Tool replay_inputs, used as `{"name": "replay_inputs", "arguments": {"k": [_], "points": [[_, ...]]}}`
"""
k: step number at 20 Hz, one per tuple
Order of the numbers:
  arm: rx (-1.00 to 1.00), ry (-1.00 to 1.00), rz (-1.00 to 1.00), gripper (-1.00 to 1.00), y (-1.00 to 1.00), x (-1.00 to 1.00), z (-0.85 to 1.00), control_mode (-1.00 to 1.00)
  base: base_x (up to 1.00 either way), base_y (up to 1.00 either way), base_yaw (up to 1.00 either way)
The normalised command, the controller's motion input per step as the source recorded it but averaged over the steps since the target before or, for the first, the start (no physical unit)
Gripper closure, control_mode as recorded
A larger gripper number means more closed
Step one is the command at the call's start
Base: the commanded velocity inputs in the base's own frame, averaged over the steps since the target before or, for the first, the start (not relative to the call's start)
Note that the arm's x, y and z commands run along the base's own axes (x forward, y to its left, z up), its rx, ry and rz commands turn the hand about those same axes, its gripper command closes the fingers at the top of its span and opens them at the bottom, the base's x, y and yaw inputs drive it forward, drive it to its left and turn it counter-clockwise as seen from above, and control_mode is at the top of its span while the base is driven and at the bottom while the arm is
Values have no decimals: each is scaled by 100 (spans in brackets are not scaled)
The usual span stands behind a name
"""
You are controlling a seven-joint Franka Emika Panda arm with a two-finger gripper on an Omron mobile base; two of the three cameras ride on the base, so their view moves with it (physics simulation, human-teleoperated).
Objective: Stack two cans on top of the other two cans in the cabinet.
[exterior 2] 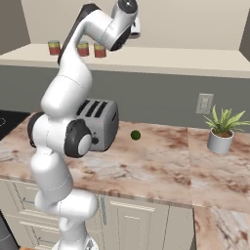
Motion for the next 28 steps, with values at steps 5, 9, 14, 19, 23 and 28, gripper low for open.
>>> {"name": "replay_inputs", "arguments": {"k": [5, 9, 14, 19, 23, 28], "points": [[4, -5, 14, 100, 11, 0, -5, -100, 0, 0, 0], [8, -11, 9, 100, 3, 0, -1, -100, 0, 0, 0], [9, -9, 7, 100, 9, 0, -14, -100, 0, 0, 0], [10, -8, 6, 100, 16, 1, -11, -100, 0, 0, 0], [11, -4, 6, 100, 15, 1, 0, -100, 0, 0, 0], [2, -12, 5, 100, 18, 0, 1, -100, 0, 0, 0]]}}
